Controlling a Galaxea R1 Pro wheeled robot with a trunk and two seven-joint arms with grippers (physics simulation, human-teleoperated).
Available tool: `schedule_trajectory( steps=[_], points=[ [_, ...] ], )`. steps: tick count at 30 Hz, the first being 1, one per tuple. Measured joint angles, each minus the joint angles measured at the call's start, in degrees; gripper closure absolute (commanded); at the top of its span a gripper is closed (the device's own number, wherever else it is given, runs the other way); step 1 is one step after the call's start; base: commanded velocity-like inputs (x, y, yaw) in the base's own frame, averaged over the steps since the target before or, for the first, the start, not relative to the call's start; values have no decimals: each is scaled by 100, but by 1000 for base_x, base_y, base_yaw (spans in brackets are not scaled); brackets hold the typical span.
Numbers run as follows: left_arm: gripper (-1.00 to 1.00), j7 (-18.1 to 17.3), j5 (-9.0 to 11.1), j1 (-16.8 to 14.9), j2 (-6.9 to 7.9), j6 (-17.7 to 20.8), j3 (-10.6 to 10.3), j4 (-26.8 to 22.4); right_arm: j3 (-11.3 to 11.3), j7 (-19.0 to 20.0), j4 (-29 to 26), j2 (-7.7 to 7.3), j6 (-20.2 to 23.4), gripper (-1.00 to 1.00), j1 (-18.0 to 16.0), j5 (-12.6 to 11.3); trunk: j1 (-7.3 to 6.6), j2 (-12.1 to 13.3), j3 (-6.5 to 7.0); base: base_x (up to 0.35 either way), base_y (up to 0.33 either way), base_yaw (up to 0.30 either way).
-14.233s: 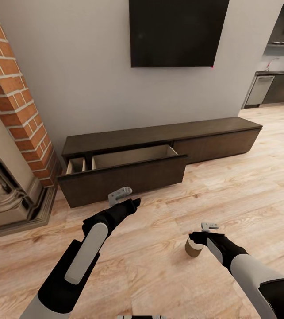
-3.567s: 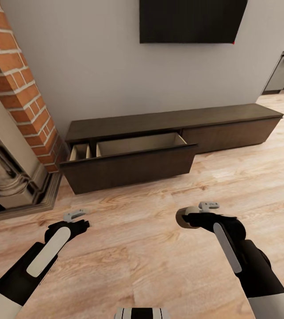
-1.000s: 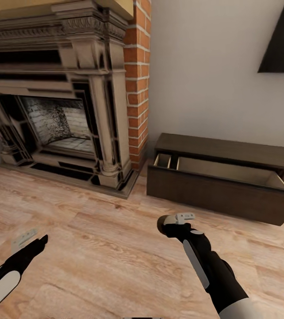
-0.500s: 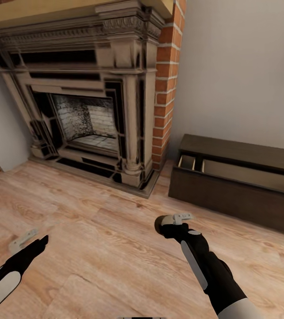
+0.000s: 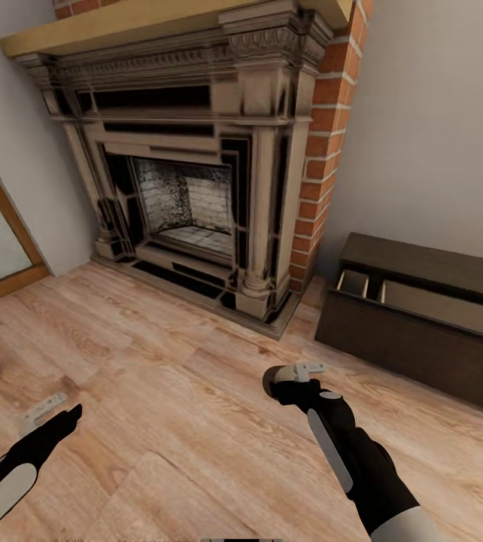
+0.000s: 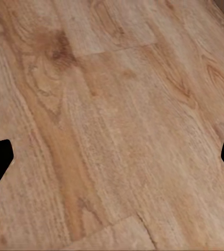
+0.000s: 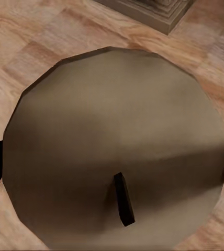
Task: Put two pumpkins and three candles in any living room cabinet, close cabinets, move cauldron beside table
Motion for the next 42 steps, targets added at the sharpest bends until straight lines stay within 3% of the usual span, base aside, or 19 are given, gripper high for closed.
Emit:
schedule_trajectory(
  steps=[6, 20, 28, 34, 42],
  points=[
    [-100, 8, -2, 0, 0, -16, 3, 8, 180, -1, -13, -9, -1, 100, 0, 4, 0, 0, 0, 0, 0, 277],
    [-100, 18, -10, 0, -95, -28, 5, 18, 237, 0, -6, -9, 0, 100, 0, 2, 0, 0, 0, 7, 0, 277],
    [-100, 28, -22, 0, -97, -42, 6, 24, 246, 0, -5, -9, -2, 100, 2, 2, -3, 0, 0, 281, 67, 277],
    [-100, 31, -28, -2, -96, -43, 5, 50, 501, -1, -18, -17, -133, 100, 70, 8, -3, 0, 19, 295, 191, 200],
    [-100, 25, -37, -2, -97, -29, 1, 53, 608, -17, -15, -26, -373, 100, 80, 25, -4, 0, 84, 294, 147, 113]
  ],
)
